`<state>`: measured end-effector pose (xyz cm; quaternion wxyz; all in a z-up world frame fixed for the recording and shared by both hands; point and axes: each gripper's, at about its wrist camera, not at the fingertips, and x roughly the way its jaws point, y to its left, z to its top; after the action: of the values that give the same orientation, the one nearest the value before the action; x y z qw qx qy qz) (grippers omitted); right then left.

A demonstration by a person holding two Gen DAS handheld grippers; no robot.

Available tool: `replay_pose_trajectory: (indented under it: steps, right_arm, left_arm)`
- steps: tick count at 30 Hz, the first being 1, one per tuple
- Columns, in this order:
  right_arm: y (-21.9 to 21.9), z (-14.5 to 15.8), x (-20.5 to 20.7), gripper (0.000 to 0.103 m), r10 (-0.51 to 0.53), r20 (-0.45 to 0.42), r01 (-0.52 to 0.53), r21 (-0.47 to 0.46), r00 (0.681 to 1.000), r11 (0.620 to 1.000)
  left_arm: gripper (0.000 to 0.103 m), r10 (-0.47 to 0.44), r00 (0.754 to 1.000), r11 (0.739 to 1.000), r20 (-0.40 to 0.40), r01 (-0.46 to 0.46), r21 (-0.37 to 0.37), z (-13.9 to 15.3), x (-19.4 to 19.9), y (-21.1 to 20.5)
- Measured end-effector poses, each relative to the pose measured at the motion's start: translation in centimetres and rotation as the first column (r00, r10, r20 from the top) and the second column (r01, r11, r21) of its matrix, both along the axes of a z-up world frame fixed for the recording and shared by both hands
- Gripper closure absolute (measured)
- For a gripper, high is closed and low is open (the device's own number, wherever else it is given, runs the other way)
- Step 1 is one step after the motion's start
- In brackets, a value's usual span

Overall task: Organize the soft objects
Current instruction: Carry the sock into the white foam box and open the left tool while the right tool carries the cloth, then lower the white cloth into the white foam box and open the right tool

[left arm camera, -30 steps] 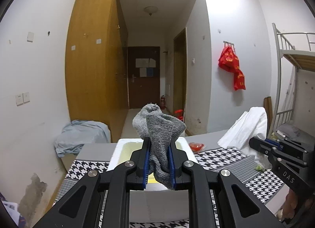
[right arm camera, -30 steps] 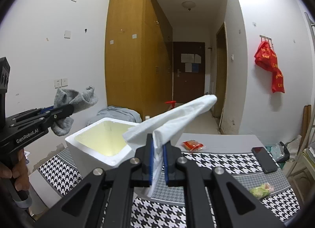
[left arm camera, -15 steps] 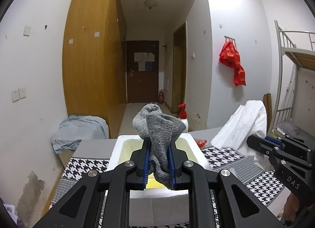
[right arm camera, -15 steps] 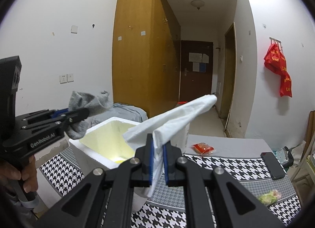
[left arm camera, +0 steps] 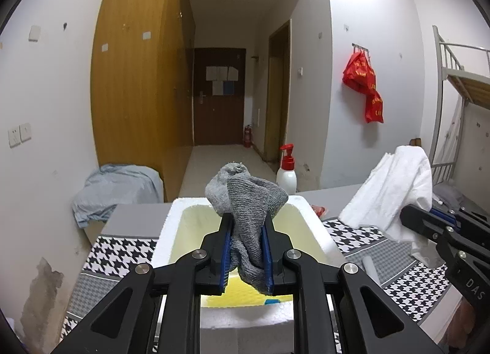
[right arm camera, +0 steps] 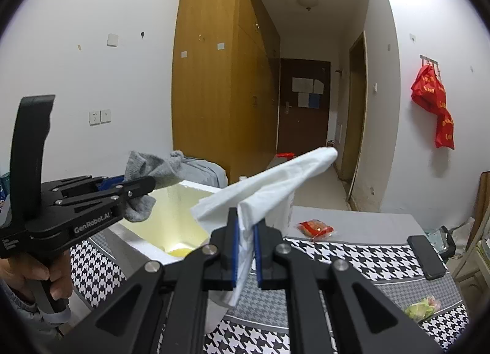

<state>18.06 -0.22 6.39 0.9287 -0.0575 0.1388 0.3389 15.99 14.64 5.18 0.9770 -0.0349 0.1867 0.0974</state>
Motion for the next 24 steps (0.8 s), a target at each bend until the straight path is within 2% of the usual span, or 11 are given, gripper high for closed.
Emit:
replay_pose_trajectory:
  steps: [6,7,8,9,10,11,16,24]
  right_arm:
    - [-0.1,-0.2,0.4,0.092,-0.017,-0.014,0.017,-0.003,1.0,1.0]
    - [-0.1,-0.3,0.5,0.092,-0.02,-0.015,0.02,-0.003,1.0,1.0]
    - [-0.1,-0.3,0.5,0.092,-0.023,-0.016,0.023,-0.004,1.0,1.0]
    - [-0.2,-0.3,0.6,0.092,-0.024,-0.017,0.024,-0.003,1.0,1.0]
    - [-0.2,-0.3,0.6,0.092,-0.027,-0.017,0.027,-0.003,0.999,1.0]
    - [-0.1,-0.3,0.6,0.092,-0.027,-0.017,0.027,-0.004,0.999,1.0]
    - [0.0,-0.3,0.5,0.092,-0.031,-0.017,0.031,-0.006,0.999,0.999]
    - [0.0,-0.2,0.3,0.092,-0.029,-0.014,0.029,-0.003,0.999,1.0]
  left_arm:
    - [0.08,0.01,0.999,1.0,-0.034,-0.01,0.003,-0.6,1.0,0.2]
    - [0.07,0.012,0.999,1.0,-0.034,-0.012,0.003,-0.5,1.1,0.2]
    - [0.053,0.011,0.999,1.0,-0.033,-0.011,0.001,-0.5,1.1,0.2]
    - [0.042,0.01,1.0,1.0,-0.028,-0.01,-0.001,-0.4,1.1,0.3]
    - [0.024,0.007,1.0,1.0,-0.014,-0.007,-0.005,-0.4,0.9,0.4]
    - [0.013,0.009,1.0,1.0,0.0,-0.009,-0.004,-0.3,0.7,0.4]
    - [0.002,0.07,0.996,0.997,0.051,-0.072,0.03,0.1,-0.4,0.4]
    - [0.001,0.063,0.994,0.997,0.085,-0.065,0.029,0.8,-1.6,0.6]
